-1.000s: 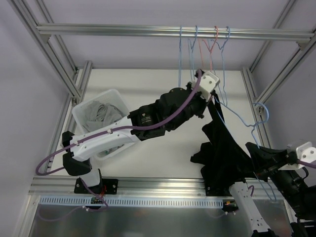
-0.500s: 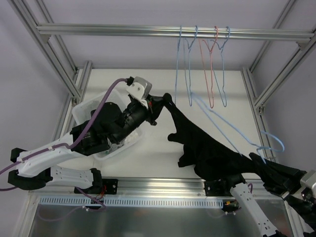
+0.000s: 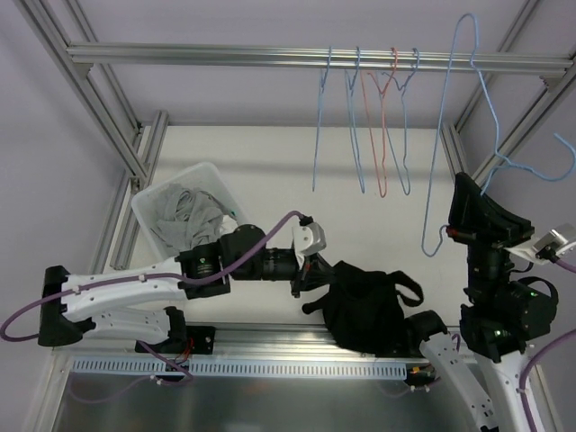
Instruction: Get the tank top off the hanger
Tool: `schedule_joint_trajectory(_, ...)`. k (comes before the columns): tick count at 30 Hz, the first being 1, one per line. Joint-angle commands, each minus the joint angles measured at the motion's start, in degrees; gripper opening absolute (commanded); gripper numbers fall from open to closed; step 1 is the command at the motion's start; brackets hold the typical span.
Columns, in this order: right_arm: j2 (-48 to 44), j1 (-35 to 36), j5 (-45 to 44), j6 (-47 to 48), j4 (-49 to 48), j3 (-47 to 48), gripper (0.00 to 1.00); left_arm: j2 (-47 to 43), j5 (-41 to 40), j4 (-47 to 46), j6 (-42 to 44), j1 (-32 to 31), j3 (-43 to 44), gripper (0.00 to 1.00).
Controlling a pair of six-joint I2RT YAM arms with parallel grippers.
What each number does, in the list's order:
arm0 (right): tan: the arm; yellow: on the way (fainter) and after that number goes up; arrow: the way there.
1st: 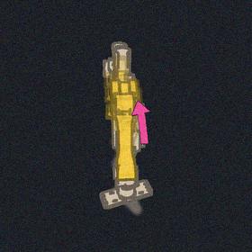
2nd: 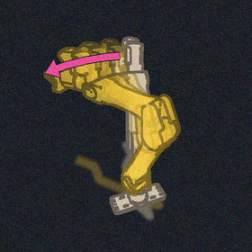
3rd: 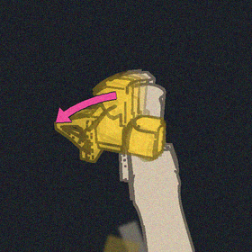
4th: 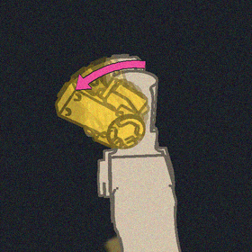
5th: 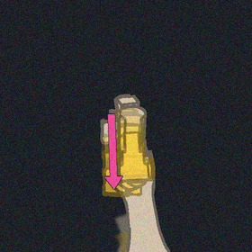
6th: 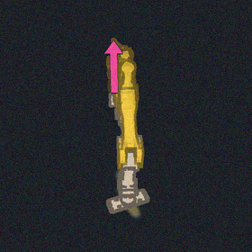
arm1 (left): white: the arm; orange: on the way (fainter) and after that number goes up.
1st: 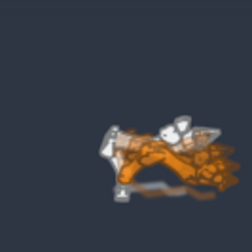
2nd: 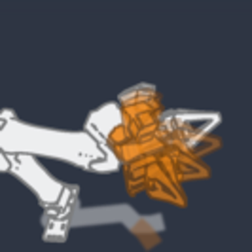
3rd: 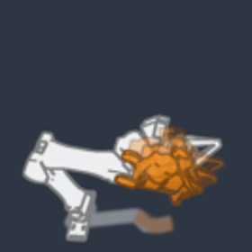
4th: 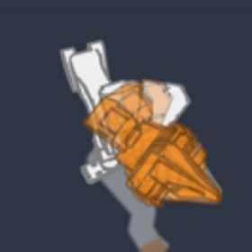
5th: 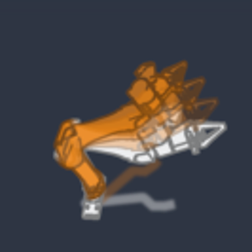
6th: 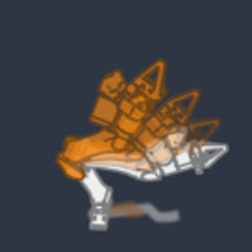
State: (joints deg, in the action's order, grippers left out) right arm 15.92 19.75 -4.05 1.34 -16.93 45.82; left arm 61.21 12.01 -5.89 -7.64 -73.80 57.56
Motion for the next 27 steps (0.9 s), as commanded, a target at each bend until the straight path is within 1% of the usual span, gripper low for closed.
schedule_joint_trajectory(1,3.8,0.2,-4.2,-3.0,-32.7,-1.6,0.0,2.9,-3.5,-4.6,-5.5,0.2,-2.8,0.0)
schedule_joint_trajectory(2,4.4,0.3,-3.3,-2.0,-30.0,0.7,0.0,4.2,-7.2,-4.0,-6.4,0.2,-3.3,0.0)
schedule_joint_trajectory(3,4.2,0.3,-0.3,3.5,-23.7,4.1,0.0,5.1,-11.1,-1.3,-8.3,0.2,-3.2,0.0)
schedule_joint_trajectory(4,4.3,0.3,0.4,5.7,-2.6,8.8,0.0,5.9,-19.8,1.1,-9.2,0.2,-2.8,0.0)
schedule_joint_trajectory(5,5.0,0.2,0.2,7.3,8.5,14.0,0.0,7.8,-23.4,3.4,-10.0,0.2,-1.8,0.0)
schedule_joint_trajectory(6,5.8,0.3,-1.4,10.2,17.5,23.0,0.0,8.7,-26.1,7.3,-11.0,0.3,-1.5,0.0)
schedule_joint_trajectory(7,6.9,0.3,-3.0,11.2,31.8,26.1,0.0,9.4,-28.4,8.7,-11.6,0.3,-1.1,0.0)
schedule_joint_trajectory(8,7.2,0.3,-5.1,11.7,38.2,28.9,0.0,10.6,-31.6,9.7,-12.1,0.2,-1.1,0.0)
schedule_joint_trajectory(9,7.4,0.2,-9.1,12.1,43.7,33.7,0.0,10.9,-32.8,10.3,-13.0,0.3,-1.2,0.0)
schedule_joint_trajectory(10,8.3,0.3,-11.7,13.6,54.7,36.2,0.0,11.2,-34.3,11.3,-13.5,0.5,-1.3,0.0)
schedule_joint_trajectory(11,9.3,0.4,-14.6,13.9,60.3,38.6,0.0,11.8,-35.6,12.1,-14.1,0.9,-1.2,0.0)
schedule_joint_trajectory(12,10.1,0.3,-19.7,14.6,64.4,40.4,0.0,12.1,-36.6,13.0,-15.7,1.6,-1.0,0.0)
schedule_joint_trajectory(13,10.6,0.4,-21.0,16.0,69.4,41.4,0.0,12.4,-36.4,15.0,-16.7,2.6,-0.8,0.02)
schedule_joint_trajectory(14,11.5,0.7,-21.6,16.7,70.8,41.3,0.0,12.4,-35.9,15.6,-17.4,4.9,-0.6,0.09)
schedule_joint_trajectory(16,13.3,1.9,-22.0,17.3,73.2,41.6,0.0,11.8,-34.3,16.4,-18.4,7.1,-0.7,0.1)
schedule_joint_trajectory(17,14.5,2.1,-21.9,17.4,73.8,42.0,0.0,11.0,-33.9,17.0,-18.3,8.0,-0.4,0.13)
schedule_joint_trajectory(18,16.7,2.3,-20.7,17.5,73.9,42.3,0.0,10.2,-33.9,17.5,-17.6,9.1,-0.3,0.3)
schedule_joint_trajectory(20,19.2,2.3,-19.4,18.9,73.4,44.0,0.0,7.4,-36.3,19.4,-16.6,9.3,0.3,0.61)
schedule_joint_trajectory(21,22.7,2.2,-19.2,19.6,73.1,44.8,0.0,6.1,-37.0,20.0,-15.8,9.4,0.2,0.98)
schedule_joint_trajectory(23,27.0,2.3,-18.8,21.2,71.7,48.2,0.0,2.3,-37.9,21.3,-14.7,9.3,-0.1,0.99)
schedule_joint_trajectory(24,31.5,2.1,-17.5,23.6,70.8,49.4,0.0,0.9,-37.9,22.4,-13.5,9.3,-0.3,0.99)
schedule_joint_trajectory(26,35.6,1.5,-16.6,25.6,66.2,51.8,0.0,-3.1,-36.0,23.4,-12.1,9.3,-1.3,0.99)
schedule_joint_trajectory(27,40.0,0.7,-14.9,26.7,65.0,55.5,0.0,-4.5,-34.4,23.8,-10.5,9.3,-1.8,0.99)
